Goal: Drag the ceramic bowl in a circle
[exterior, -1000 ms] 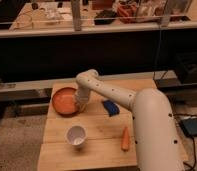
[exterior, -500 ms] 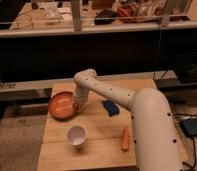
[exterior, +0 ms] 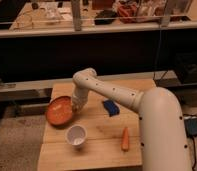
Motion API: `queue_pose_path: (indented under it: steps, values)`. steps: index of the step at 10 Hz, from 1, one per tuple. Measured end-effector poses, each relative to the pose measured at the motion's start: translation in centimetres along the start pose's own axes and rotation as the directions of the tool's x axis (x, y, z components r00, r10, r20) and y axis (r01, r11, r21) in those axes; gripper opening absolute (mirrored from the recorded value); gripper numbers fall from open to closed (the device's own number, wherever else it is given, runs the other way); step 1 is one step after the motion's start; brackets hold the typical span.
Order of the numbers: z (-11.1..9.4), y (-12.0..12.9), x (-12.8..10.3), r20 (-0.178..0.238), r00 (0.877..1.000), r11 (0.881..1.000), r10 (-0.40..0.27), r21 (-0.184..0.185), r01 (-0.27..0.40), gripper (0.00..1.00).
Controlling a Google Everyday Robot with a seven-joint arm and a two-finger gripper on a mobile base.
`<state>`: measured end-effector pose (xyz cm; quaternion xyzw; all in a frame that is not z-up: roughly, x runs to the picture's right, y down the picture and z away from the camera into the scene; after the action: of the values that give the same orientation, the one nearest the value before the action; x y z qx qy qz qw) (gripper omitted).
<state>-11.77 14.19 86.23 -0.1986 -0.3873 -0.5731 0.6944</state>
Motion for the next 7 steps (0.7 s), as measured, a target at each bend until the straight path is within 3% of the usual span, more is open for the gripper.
queue_pose_path:
  steps: [4,7]
  values:
    - [0.8,6.6,-0.6,0.000,0.998,0.998,0.068,0.000,-0.068,0.00]
    - [-2.7,11.8,-0.1,-0.084,0.984,0.987,0.159,-0.002,-0.160,0.00]
